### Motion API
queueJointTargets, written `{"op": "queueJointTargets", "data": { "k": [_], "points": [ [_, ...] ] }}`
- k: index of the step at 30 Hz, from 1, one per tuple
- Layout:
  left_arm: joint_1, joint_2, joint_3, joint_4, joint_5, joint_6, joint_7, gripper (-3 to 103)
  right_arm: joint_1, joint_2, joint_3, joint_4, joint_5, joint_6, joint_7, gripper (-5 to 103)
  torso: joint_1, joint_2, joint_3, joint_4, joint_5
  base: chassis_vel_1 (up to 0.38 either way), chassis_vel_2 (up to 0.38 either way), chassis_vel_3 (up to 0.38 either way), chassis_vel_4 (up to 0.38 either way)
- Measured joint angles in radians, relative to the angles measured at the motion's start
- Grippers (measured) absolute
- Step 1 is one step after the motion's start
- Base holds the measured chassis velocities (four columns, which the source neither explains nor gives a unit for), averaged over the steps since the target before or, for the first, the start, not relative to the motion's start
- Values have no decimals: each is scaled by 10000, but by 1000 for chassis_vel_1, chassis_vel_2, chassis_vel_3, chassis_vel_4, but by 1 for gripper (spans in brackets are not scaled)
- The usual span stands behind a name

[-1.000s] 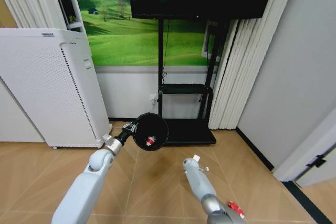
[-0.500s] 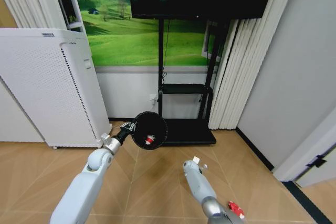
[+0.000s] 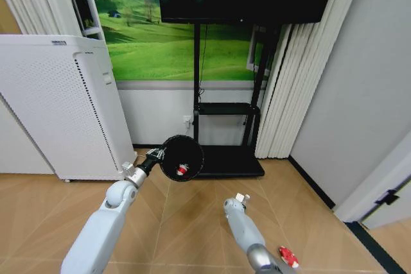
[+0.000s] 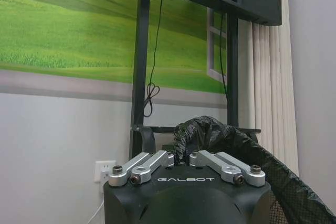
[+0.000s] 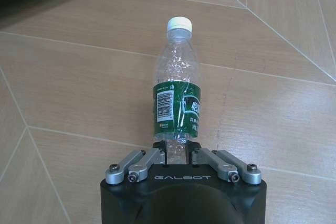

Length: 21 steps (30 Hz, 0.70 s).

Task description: Pick up the trash bin and place the garbage on the floor into it.

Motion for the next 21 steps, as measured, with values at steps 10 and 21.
{"op": "queueJointTargets", "data": {
  "k": [10,21],
  "points": [
    [34,-11,-34,-7,6,0,48,7,-361,-5,-519,614,-245,292,-31,17,1,0,1,0,2,0,0,0,0],
    [144,-52,-107,-19,70,-16,109,7,-876,-749,-808,1708,-227,363,-13,17,1,0,1,1,2,0,0,0,0]
  ]
}}
